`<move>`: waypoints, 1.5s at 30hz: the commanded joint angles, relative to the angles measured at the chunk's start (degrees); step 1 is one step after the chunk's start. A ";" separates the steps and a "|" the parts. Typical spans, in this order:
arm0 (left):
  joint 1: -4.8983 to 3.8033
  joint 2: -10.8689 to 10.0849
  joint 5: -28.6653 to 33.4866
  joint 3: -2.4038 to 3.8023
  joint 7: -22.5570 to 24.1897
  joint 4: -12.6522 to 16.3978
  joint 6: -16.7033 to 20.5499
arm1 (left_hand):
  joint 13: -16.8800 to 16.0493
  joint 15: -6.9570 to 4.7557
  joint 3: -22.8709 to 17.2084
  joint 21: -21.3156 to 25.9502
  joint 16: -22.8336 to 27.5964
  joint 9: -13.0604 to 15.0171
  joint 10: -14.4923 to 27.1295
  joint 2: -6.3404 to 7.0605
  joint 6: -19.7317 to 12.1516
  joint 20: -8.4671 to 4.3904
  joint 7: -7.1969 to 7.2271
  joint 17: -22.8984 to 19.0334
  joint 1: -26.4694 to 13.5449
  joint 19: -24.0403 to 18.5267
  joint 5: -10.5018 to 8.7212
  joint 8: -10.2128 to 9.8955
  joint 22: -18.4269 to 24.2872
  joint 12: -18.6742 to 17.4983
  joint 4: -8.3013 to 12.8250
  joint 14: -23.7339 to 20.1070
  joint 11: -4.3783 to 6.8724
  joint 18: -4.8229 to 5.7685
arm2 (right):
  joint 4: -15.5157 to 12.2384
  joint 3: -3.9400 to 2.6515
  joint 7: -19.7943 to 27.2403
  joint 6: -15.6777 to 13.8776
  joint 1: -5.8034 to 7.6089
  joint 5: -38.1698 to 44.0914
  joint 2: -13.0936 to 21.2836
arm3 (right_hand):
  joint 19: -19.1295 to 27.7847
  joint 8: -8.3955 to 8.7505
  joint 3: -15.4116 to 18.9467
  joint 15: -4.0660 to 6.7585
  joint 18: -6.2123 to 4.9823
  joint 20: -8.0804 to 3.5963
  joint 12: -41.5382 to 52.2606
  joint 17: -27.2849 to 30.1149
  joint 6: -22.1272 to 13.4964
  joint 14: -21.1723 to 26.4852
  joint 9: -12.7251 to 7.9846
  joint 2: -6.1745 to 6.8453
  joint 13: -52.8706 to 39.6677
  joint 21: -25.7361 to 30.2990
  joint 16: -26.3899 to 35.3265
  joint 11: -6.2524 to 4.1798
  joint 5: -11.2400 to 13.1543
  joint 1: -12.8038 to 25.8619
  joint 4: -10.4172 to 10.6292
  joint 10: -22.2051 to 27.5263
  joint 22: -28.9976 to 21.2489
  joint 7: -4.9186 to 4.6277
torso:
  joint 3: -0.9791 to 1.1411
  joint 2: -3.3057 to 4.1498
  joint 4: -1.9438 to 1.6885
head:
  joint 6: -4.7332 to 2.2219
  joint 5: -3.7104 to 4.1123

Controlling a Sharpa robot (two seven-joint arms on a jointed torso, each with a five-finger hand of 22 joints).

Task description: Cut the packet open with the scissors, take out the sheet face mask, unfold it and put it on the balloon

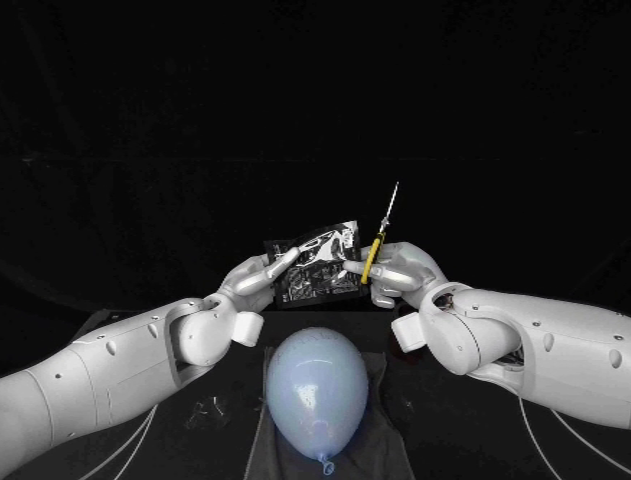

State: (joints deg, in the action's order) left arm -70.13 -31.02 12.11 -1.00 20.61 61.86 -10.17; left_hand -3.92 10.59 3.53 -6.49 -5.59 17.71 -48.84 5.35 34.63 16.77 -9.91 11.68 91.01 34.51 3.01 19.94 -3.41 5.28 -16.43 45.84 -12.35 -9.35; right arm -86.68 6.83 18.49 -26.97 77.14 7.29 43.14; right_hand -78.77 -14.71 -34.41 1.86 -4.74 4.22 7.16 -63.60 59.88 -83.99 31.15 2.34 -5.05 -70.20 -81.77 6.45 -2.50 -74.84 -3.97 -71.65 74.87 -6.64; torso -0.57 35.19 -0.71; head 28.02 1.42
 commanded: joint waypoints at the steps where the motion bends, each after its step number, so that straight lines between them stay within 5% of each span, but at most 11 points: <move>1: -0.01 0.23 0.53 0.09 -0.36 0.37 -2.73 | 0.03 0.55 0.71 -0.74 -0.49 -0.05 -1.44 -0.14 1.05 0.13 -5.07 0.14 0.30 2.63 -0.24 0.67 -0.18 0.43 -0.04 1.25 -0.43 0.13 | 0.22 -0.11 0.99 0.56 -0.01 -0.25 -0.35 | -0.15 -0.30 -0.28 0.32 -0.15 -0.23 0.02 0.00 0.25 -1.33 0.02 -0.40 -0.05 0.09 0.26 -4.48 -0.30 -0.38 -0.05 -7.87 -0.02 0.33 | -0.01 0.01 0.01 | 0.11 0.02; 13: -0.02 0.33 -0.09 0.10 -3.39 0.63 -6.14 | 0.10 0.10 1.36 -2.51 -1.22 -0.33 -4.26 -1.31 3.60 -0.06 -5.71 0.33 0.49 11.41 -0.23 1.47 -0.53 0.57 0.04 3.72 -0.27 -0.12 | 0.90 -0.11 0.74 1.25 -0.04 -0.26 -1.00 | -0.12 -0.31 -0.38 0.31 -0.16 -0.24 -0.05 -0.01 0.21 -1.34 0.07 -0.40 -0.05 0.14 0.26 -4.46 -0.30 -0.35 -0.11 -7.88 -0.05 0.31 | 0.01 -0.02 -0.01 | 0.17 0.10; 27: -0.03 0.26 -1.88 0.10 -6.51 0.44 -8.96 | 0.07 -0.61 1.45 -2.66 -1.90 -0.85 -6.80 -2.26 6.14 -0.16 -5.23 0.52 1.60 14.05 -0.21 1.68 -0.41 0.52 0.20 6.02 0.36 -1.07 | 1.54 -0.11 -1.31 3.49 -0.03 -0.32 -0.76 | -0.04 -0.32 -0.42 0.31 -0.19 -0.24 -0.10 0.05 0.18 -1.33 0.10 -0.38 -0.04 0.28 0.28 -4.45 -0.30 -0.32 -0.14 -7.89 -0.15 0.29 | 0.04 -0.01 0.04 | 0.29 0.11; 45: -0.06 0.55 -4.40 0.11 -9.27 -0.70 -8.95 | 0.18 -1.16 2.77 -1.77 -1.99 -1.70 -9.14 -2.28 8.79 -0.20 -4.56 0.47 0.68 14.99 -0.21 1.22 -0.29 -0.13 -0.08 7.51 0.98 -1.08 | 0.70 -0.10 -3.14 4.20 -0.01 1.00 0.47 | 0.12 -0.35 -0.46 0.30 -0.25 -0.25 -0.14 0.44 0.17 -1.26 0.16 -0.34 -0.05 0.56 0.42 -4.44 -0.30 -0.24 -0.18 -7.96 -0.34 0.28 | 0.01 0.01 0.00 | 0.98 0.31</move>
State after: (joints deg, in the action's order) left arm -70.13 -30.72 8.78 -0.98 12.26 61.20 -18.06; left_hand -3.79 9.22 5.87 -8.58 -7.60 16.08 -57.57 3.01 43.09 16.38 -11.27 12.24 92.28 49.16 3.01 21.27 -3.74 5.48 -16.50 53.46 -11.26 -9.93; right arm -85.64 6.82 15.67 -24.00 77.09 7.27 43.50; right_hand -78.77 -14.86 -34.54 1.71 -4.31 4.22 6.83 -63.20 59.97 -83.93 31.24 2.24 -5.01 -69.93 -81.55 6.45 -2.62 -74.95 -4.12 -71.68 74.48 -6.55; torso -0.55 35.18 -0.72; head 28.86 1.71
